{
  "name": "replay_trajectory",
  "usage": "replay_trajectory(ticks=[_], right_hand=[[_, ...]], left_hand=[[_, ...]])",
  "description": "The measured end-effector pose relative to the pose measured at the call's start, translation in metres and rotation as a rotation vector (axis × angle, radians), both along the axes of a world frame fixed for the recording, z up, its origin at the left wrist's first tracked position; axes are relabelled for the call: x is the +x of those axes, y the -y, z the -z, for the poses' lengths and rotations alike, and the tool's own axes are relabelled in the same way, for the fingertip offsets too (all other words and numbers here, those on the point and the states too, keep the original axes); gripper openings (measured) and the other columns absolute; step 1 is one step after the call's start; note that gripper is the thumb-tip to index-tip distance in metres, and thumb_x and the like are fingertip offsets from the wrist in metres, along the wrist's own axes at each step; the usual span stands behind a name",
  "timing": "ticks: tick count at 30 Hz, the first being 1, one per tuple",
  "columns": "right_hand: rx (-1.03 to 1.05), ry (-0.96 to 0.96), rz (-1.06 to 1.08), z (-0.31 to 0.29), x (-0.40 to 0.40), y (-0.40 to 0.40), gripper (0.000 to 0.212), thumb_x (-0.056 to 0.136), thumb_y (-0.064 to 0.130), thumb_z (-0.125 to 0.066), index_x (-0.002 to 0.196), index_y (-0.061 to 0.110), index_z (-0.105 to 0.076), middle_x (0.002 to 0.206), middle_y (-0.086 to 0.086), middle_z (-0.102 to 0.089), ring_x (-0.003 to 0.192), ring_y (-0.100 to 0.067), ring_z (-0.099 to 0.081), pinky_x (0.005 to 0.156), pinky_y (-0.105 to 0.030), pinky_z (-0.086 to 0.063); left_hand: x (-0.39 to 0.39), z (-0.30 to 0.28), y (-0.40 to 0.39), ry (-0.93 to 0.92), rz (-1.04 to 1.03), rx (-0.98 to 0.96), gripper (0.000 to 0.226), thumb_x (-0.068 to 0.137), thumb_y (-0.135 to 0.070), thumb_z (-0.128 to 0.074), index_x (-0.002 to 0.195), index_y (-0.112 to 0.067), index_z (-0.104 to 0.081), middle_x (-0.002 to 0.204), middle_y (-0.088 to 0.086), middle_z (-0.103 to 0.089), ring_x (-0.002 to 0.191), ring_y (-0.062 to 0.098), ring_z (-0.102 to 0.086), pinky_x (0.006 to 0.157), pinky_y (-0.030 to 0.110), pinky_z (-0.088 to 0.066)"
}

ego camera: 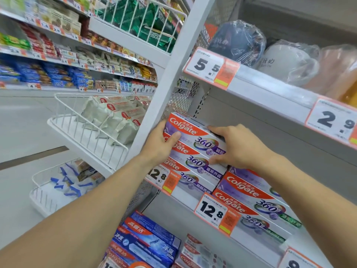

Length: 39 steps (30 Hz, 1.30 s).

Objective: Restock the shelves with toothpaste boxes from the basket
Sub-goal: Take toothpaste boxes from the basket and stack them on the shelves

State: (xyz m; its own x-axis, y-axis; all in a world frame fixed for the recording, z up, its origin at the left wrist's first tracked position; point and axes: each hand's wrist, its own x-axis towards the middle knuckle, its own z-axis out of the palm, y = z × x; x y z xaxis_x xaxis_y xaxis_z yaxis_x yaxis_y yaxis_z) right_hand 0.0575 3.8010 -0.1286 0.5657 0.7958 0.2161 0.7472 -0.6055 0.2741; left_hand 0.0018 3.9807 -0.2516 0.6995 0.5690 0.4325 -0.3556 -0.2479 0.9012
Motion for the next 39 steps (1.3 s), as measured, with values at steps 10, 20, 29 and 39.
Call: replay_trajectory(ticks=[10, 20, 29, 39], right_hand=[[0.042, 0.048, 0.034, 0.024, -0.009, -0.004, 0.093, 0.07, 0.035, -0.088, 0.146, 0.018, -0.038, 0.133, -0.008, -0.059, 0.109, -0.032, -0.063, 0.091, -0.043, -0.056], [0.065, 0.113, 0.104, 0.026, -0.024, -0.011, 0.061, 0.076, 0.025, -0.085, 0.125, 0.014, -0.05, 0.12, -0.01, -0.064, 0.101, -0.034, -0.065, 0.081, -0.042, -0.056], [0.017, 0.158, 0.148, 0.025, -0.034, -0.018, 0.048, 0.084, 0.014, -0.072, 0.124, 0.009, -0.047, 0.116, -0.011, -0.062, 0.097, -0.031, -0.061, 0.071, -0.038, -0.046], [0.108, 0.024, 0.152, 0.02, -0.023, -0.006, 0.08, 0.078, 0.041, -0.081, 0.146, 0.028, -0.041, 0.132, -0.001, -0.062, 0.116, -0.029, -0.06, 0.09, -0.044, -0.053]], left_hand=[[0.001, 0.009, -0.002, 0.028, 0.002, -0.016, 0.037, 0.091, -0.011, -0.07, 0.126, -0.018, -0.059, 0.12, -0.001, -0.071, 0.107, 0.016, -0.069, 0.098, 0.047, -0.054], [-0.003, 0.006, 0.002, -0.047, -0.04, 0.025, 0.037, 0.094, -0.023, -0.067, 0.129, -0.018, -0.056, 0.121, -0.002, -0.069, 0.108, 0.017, -0.068, 0.099, 0.048, -0.054], [-0.01, -0.004, 0.006, -0.146, -0.038, 0.104, 0.048, 0.1, -0.021, -0.058, 0.144, -0.023, -0.04, 0.131, -0.005, -0.062, 0.114, 0.013, -0.06, 0.097, 0.03, -0.046], [-0.019, -0.048, 0.019, -0.421, -0.222, 0.586, 0.1, 0.092, -0.032, -0.069, 0.158, -0.008, 0.003, 0.163, 0.017, -0.013, 0.15, 0.033, -0.019, 0.122, 0.044, -0.022]])
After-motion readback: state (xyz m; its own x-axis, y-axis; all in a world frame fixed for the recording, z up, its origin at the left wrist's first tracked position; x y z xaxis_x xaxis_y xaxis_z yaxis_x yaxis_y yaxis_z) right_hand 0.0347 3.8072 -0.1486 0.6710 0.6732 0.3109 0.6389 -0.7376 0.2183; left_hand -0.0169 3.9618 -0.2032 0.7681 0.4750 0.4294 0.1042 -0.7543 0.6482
